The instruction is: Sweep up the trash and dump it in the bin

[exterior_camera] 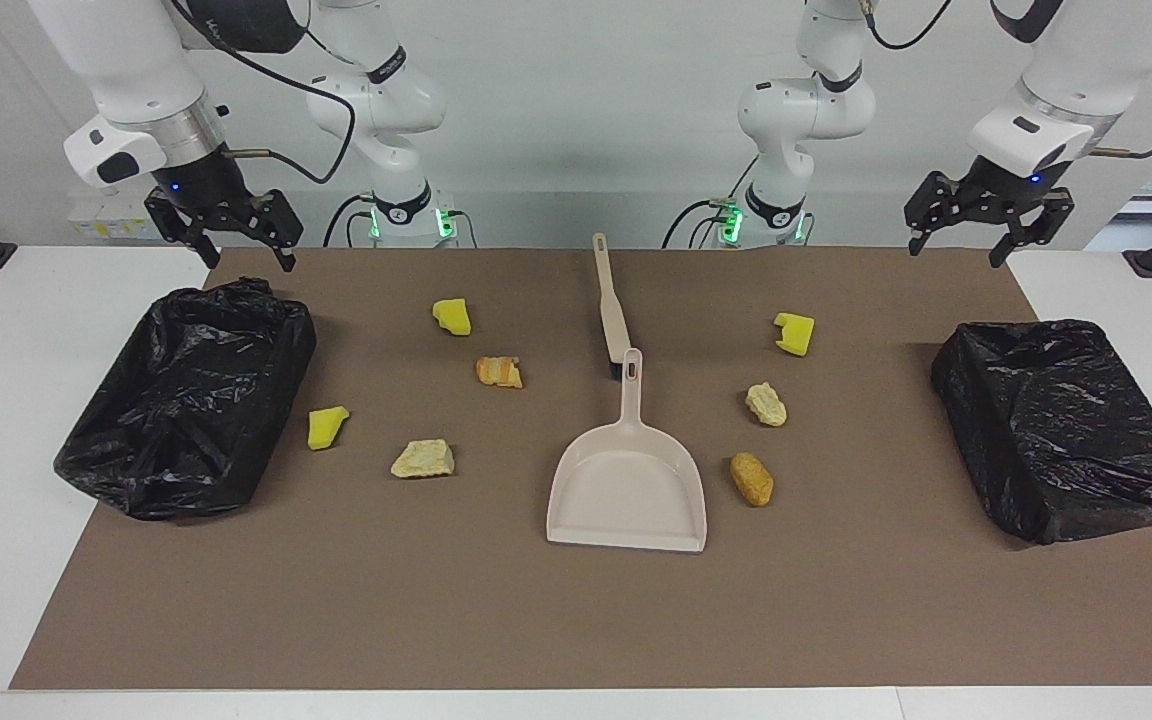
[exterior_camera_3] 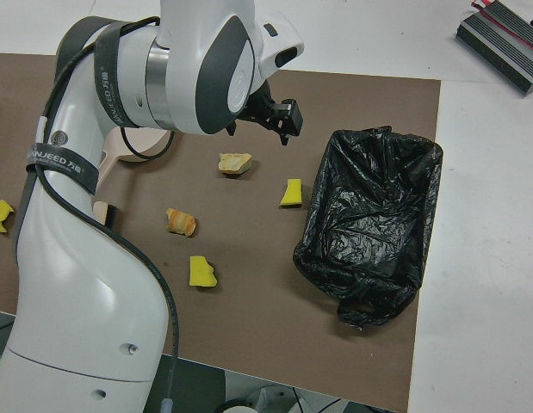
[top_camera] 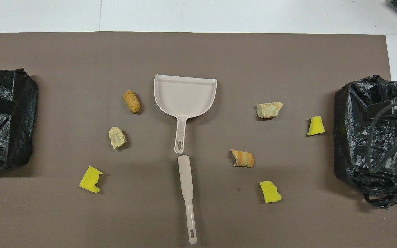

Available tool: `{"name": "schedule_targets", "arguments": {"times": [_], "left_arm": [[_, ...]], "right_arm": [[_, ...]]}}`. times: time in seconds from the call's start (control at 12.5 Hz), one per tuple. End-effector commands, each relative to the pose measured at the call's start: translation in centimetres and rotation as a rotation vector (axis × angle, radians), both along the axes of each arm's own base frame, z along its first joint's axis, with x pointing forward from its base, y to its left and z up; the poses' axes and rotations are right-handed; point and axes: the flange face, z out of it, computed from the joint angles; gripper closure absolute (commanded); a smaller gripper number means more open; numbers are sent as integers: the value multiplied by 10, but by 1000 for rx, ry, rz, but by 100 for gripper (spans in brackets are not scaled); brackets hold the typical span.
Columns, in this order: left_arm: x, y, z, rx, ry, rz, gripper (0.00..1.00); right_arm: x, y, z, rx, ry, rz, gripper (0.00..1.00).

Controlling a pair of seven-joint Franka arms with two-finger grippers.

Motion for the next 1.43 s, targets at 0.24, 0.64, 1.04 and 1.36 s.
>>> {"name": "schedule_targets", "arguments": {"times": [0.24, 0.64, 1.04, 1.36], "left_arm": [[-96, -113, -79, 27, 63, 1, 0], [-151, -220, -146, -14, 48, 135, 0], [-219, -304, -227, 9, 44, 204, 0], [-251, -338, -273, -1, 27, 252, 0]], "right_arm": [[2, 11, -13, 2, 21, 34, 0], [38, 58, -64, 49, 69, 12, 0], [64, 136, -115, 77, 71, -45, 0], [70, 207, -152, 114, 68, -102, 0]]}}
